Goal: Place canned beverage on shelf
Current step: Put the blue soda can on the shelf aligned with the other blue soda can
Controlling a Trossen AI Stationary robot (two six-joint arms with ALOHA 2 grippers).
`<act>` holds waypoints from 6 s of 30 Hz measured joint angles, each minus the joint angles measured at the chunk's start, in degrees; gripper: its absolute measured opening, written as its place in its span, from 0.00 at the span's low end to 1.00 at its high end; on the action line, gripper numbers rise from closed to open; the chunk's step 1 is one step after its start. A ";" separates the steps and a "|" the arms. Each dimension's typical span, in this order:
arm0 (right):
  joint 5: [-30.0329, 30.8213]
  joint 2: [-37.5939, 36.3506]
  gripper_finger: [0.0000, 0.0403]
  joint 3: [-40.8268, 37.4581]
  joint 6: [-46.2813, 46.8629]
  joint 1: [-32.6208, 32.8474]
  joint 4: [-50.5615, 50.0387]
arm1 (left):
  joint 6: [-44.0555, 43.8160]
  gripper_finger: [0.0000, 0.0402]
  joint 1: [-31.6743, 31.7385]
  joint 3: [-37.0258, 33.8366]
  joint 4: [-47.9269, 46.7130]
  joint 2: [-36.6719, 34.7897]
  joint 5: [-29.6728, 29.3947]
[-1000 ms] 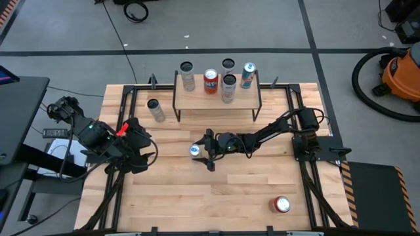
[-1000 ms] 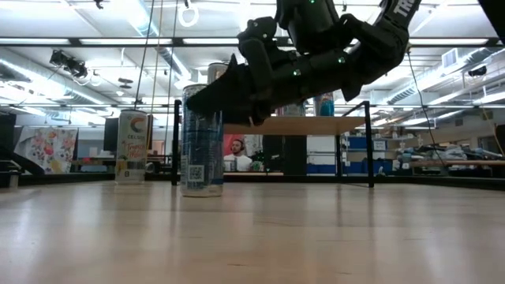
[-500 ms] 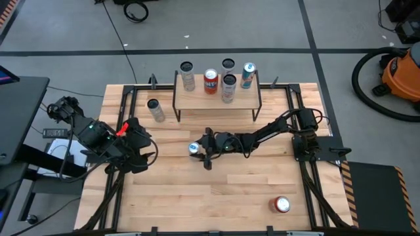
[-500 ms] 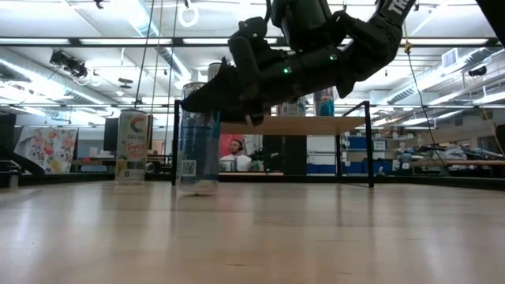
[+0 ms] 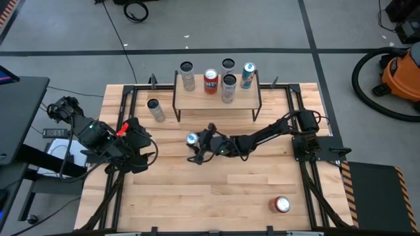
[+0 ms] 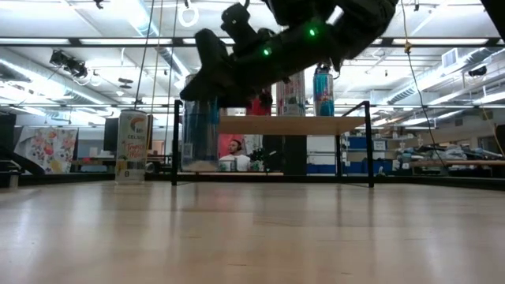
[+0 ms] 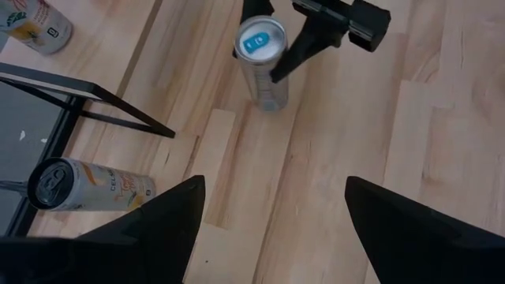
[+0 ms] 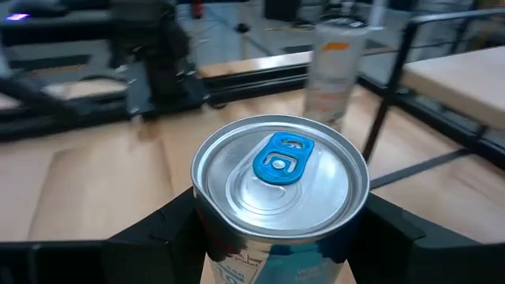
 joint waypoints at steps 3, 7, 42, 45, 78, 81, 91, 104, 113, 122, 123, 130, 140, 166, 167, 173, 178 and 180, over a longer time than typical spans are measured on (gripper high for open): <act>5.34 0.00 0.59 1.44 2.18 1.03 -1.75 | 0.00 0.79 -0.01 0.00 0.00 0.00 0.01; 13.07 0.00 0.59 2.01 5.21 2.23 -1.81 | 0.00 0.79 -0.01 0.00 0.00 -0.01 0.01; 54.85 -1.27 0.59 2.24 6.21 7.96 1.95 | 2.02 0.79 0.05 0.00 -0.02 -0.02 0.01; 60.42 -1.31 0.59 4.20 -5.03 8.99 7.95 | 1.93 0.79 0.05 0.00 0.00 0.00 0.01; 60.17 -1.29 0.59 13.00 -36.49 14.14 26.71 | 2.16 0.79 0.05 0.00 -0.29 -0.02 0.03; 60.09 -1.87 0.59 11.34 -37.80 13.92 28.75 | 2.16 0.79 0.05 0.00 -0.44 0.00 0.15; 60.37 -12.35 0.59 -4.40 -39.89 11.27 44.16 | 2.16 0.79 0.05 0.00 -0.50 -0.02 0.23; 60.30 -23.44 0.59 -9.21 -53.97 7.00 47.71 | 1.74 0.79 0.05 0.00 -0.40 -0.01 0.23; 60.28 -25.27 0.59 -9.18 -57.41 3.28 47.65 | 1.07 0.79 0.05 0.00 0.14 -0.02 0.23; 59.99 -25.27 0.59 -11.91 -55.41 -0.87 51.40 | 1.08 0.79 0.05 0.00 0.70 -0.02 0.25; 60.02 -25.27 0.59 -12.96 -55.38 -1.11 52.93 | 1.09 0.79 0.05 0.00 0.70 -0.02 0.25; 60.28 -25.96 0.59 -15.80 -55.67 -1.68 59.06 | 1.65 0.79 0.05 0.00 0.65 -0.01 0.25; 60.28 -25.90 0.59 -15.79 -58.47 -3.50 58.84 | 0.43 0.79 0.05 0.02 0.70 -0.02 0.25; 60.15 -25.59 0.61 -21.25 -50.36 -5.04 56.85 | -0.17 0.79 0.05 0.02 0.83 0.00 0.25; 60.15 -25.59 0.61 -21.25 -49.93 -5.11 56.16 | -0.15 0.79 0.05 0.02 0.85 0.00 0.23; 60.15 -25.57 0.61 -21.27 -45.92 -5.12 51.10 | -0.13 0.79 0.05 0.02 0.87 -0.02 0.23; 60.13 -25.57 0.61 -21.27 -42.19 -5.12 46.88 | -0.09 0.79 0.05 0.02 0.87 -0.01 0.23; 60.13 -25.57 0.61 -21.27 -41.33 -5.12 45.84 | 0.01 0.79 0.05 0.02 0.87 -0.01 0.24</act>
